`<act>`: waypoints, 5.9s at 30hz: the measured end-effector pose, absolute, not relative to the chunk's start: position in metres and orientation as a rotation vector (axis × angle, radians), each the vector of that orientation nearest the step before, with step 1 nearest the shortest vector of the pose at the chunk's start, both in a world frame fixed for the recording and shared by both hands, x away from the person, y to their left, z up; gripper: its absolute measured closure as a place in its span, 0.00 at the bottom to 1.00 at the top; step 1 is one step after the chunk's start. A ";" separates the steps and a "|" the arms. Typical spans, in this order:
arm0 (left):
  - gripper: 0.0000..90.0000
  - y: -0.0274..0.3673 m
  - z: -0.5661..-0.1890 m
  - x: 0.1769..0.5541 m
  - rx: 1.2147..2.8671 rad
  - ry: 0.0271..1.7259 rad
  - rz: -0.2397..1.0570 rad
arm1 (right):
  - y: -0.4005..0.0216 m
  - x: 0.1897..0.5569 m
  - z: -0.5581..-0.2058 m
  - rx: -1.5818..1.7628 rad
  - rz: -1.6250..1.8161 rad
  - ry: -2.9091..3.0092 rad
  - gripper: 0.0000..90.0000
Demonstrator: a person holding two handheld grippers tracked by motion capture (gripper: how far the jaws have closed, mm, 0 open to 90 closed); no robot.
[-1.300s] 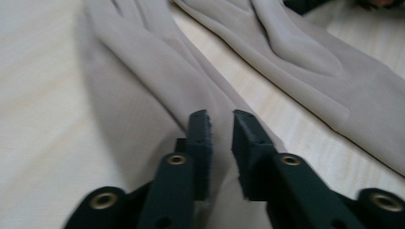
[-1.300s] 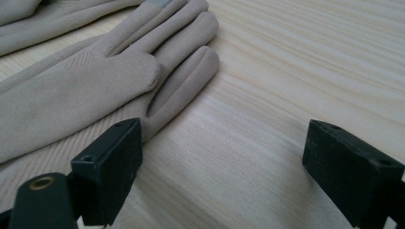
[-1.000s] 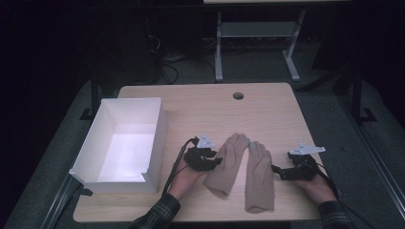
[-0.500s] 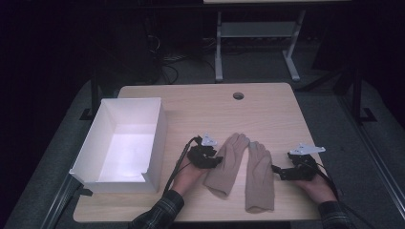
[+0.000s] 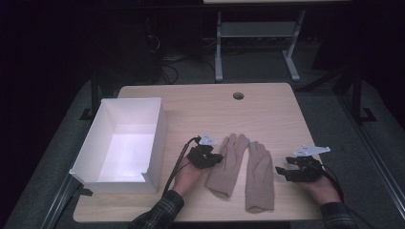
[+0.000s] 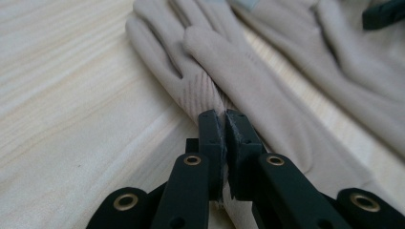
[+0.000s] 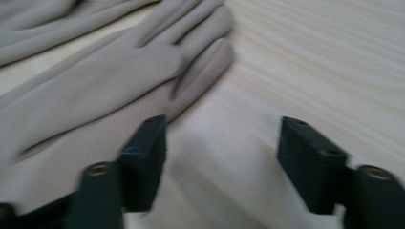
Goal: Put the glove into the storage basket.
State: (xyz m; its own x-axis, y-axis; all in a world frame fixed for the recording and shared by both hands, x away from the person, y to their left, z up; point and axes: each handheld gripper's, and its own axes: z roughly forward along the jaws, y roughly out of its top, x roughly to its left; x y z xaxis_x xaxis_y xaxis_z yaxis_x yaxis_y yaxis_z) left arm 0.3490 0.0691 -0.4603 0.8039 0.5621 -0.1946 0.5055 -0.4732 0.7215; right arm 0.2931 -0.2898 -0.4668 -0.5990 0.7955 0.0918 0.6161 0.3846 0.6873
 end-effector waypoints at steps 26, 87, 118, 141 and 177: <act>0.95 0.078 -0.446 0.342 2.091 0.789 -0.045 | -0.262 0.278 -0.467 1.060 1.133 2.654 1.00; 0.94 0.026 -0.449 0.324 2.124 0.630 -0.093 | -0.183 0.304 -0.471 0.903 1.218 2.716 1.00; 1.00 0.023 -0.462 0.307 2.251 0.579 -0.093 | -0.256 0.318 -0.473 1.234 1.058 2.351 0.27; 0.71 0.072 -0.437 0.309 2.289 0.563 -0.006 | -0.253 0.320 -0.482 1.202 1.026 2.331 0.17; 0.14 0.052 -0.466 0.332 2.407 0.555 0.108 | -0.251 0.320 -0.482 1.203 1.023 2.339 0.15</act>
